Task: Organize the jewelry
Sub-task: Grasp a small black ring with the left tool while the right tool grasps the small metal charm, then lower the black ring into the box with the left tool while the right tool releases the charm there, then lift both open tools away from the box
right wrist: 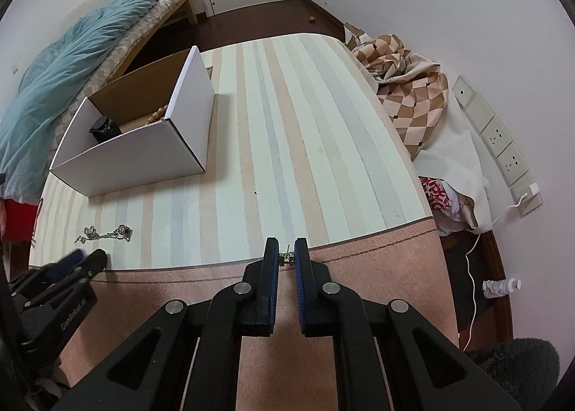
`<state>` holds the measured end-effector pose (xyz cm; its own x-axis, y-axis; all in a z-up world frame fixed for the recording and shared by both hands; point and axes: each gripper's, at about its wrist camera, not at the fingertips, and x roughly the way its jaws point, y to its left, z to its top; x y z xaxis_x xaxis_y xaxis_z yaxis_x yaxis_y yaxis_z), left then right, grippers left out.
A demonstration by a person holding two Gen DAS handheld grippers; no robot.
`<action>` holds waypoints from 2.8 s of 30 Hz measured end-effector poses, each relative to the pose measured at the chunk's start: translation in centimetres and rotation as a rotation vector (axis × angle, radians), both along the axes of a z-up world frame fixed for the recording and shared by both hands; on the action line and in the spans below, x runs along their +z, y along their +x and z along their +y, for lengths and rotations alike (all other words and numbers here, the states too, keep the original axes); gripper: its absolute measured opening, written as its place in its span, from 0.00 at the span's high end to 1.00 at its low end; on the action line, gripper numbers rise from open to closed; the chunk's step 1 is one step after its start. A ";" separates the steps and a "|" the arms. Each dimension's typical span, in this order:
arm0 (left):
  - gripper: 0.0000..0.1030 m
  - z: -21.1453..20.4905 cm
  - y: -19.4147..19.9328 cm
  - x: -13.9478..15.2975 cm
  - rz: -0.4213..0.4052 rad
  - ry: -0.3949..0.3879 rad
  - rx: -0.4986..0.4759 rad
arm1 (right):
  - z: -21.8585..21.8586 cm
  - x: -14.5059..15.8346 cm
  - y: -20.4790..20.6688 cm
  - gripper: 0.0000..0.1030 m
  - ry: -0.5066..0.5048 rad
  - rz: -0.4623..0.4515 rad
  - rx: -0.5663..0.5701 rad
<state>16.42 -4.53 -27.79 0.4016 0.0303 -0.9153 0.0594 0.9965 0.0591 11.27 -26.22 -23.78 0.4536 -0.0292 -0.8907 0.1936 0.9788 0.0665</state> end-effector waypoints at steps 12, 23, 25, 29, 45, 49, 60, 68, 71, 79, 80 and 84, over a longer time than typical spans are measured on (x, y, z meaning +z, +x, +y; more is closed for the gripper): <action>0.91 0.4 -0.7 0.5 -0.002 -0.032 0.011 | 0.6 2.0 0.2 0.91 0.023 -0.047 0.008; 0.91 1.5 0.0 8.4 -0.093 -0.171 -0.017 | 1.9 6.3 1.0 0.91 0.105 -0.119 0.062; 0.91 1.8 1.2 10.5 -0.122 -0.189 -0.032 | 2.4 7.7 2.1 0.91 0.134 -0.140 0.093; 0.91 2.1 4.7 14.0 -0.160 -0.223 -0.060 | 3.2 9.4 5.6 0.91 0.201 -0.155 0.144; 0.89 3.3 18.8 11.1 0.087 -0.334 -0.061 | 4.8 5.0 20.5 0.90 0.319 0.139 0.251; 0.79 3.2 18.8 11.2 0.067 -0.284 -0.059 | 4.8 4.7 20.6 0.65 0.316 0.163 0.257; 0.01 5.6 16.1 11.7 -0.026 -0.124 0.029 | 5.3 6.7 17.8 0.22 0.131 0.103 0.237; 0.01 7.2 11.5 11.0 -0.070 -0.045 0.083 | 5.4 6.8 14.2 0.02 -0.015 0.110 0.195; 0.01 7.4 9.5 11.0 -0.083 -0.032 0.093 | 5.6 7.6 12.5 0.02 -0.055 0.085 0.180; 0.01 7.1 4.9 13.4 -0.149 -0.017 0.090 | 6.0 11.0 8.2 0.02 -0.084 0.017 0.155; 0.01 7.2 4.2 14.0 -0.163 -0.015 0.092 | 6.0 11.7 7.4 0.02 -0.087 -0.001 0.148; 0.01 7.0 2.0 16.2 -0.216 -0.022 0.092 | 6.1 13.9 5.2 0.02 -0.084 -0.039 0.134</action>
<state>18.37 2.45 -11.62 0.5848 0.0571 -0.8092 -0.0433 0.9983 0.0391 16.49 -20.15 -9.83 0.4928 -0.0399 -0.8692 0.0595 0.9982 -0.0121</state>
